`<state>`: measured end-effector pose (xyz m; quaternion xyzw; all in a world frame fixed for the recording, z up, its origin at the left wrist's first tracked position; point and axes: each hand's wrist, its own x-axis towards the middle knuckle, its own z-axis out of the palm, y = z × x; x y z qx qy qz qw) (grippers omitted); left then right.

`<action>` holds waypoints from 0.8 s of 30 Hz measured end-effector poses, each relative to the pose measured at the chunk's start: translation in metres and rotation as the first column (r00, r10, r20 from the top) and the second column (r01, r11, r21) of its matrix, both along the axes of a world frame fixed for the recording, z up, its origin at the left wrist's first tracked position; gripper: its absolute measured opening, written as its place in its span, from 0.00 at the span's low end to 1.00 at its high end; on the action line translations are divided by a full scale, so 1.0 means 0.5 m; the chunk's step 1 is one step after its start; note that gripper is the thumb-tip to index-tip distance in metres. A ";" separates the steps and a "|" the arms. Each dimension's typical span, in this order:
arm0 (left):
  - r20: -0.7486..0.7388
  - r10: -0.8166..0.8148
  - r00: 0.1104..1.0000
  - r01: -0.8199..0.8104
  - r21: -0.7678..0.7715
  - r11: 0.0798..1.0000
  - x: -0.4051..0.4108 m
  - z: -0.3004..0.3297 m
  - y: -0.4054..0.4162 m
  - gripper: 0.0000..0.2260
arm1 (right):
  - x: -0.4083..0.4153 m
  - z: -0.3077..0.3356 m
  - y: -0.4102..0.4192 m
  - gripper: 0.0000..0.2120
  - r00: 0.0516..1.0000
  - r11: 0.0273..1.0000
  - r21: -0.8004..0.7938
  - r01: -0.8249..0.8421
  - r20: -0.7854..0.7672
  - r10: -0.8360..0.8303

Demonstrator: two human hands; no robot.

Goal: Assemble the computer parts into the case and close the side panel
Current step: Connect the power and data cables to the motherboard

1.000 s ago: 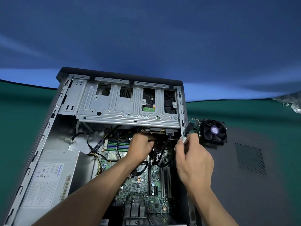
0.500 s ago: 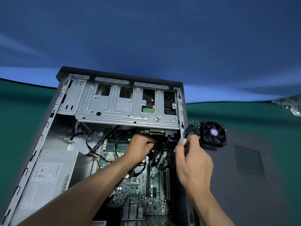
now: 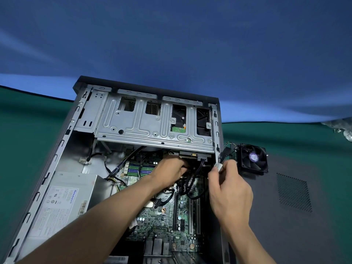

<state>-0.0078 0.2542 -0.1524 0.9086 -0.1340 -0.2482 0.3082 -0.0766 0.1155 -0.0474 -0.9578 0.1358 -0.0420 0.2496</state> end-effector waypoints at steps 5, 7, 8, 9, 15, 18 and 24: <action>0.031 0.008 0.999 -0.008 0.030 1.000 0.002 -0.003 -0.004 0.11 | 0.000 -0.003 0.000 0.10 1.000 1.000 0.000 -0.009 0.007 0.009; 0.060 0.011 0.998 -0.013 0.039 0.999 -0.003 -0.004 -0.003 0.10 | -0.001 -0.004 0.000 0.10 1.000 1.000 0.005 -0.008 0.016 0.007; 0.071 0.018 0.997 -0.020 0.031 0.999 -0.006 -0.005 -0.002 0.10 | -0.001 -0.004 -0.001 0.10 1.000 1.000 0.004 -0.008 0.023 0.008; 0.083 0.019 0.996 -0.021 0.021 1.000 -0.011 -0.005 -0.001 0.10 | 0.000 -0.005 -0.001 0.10 1.000 1.000 0.001 -0.010 0.029 0.010; 0.240 0.005 0.971 0.014 -0.077 0.997 -0.032 0.000 0.001 0.12 | 0.000 -0.008 -0.001 0.09 0.999 1.000 0.004 -0.016 0.032 0.016; 0.295 0.046 0.954 -0.013 -0.114 0.993 -0.044 -0.006 0.007 0.12 | -0.002 -0.009 -0.003 0.09 0.999 1.000 0.006 -0.023 0.034 0.023; 0.440 0.024 0.898 0.034 -0.122 0.992 -0.073 -0.008 0.022 0.10 | -0.001 -0.013 -0.005 0.09 0.999 0.998 0.061 -0.006 0.053 0.003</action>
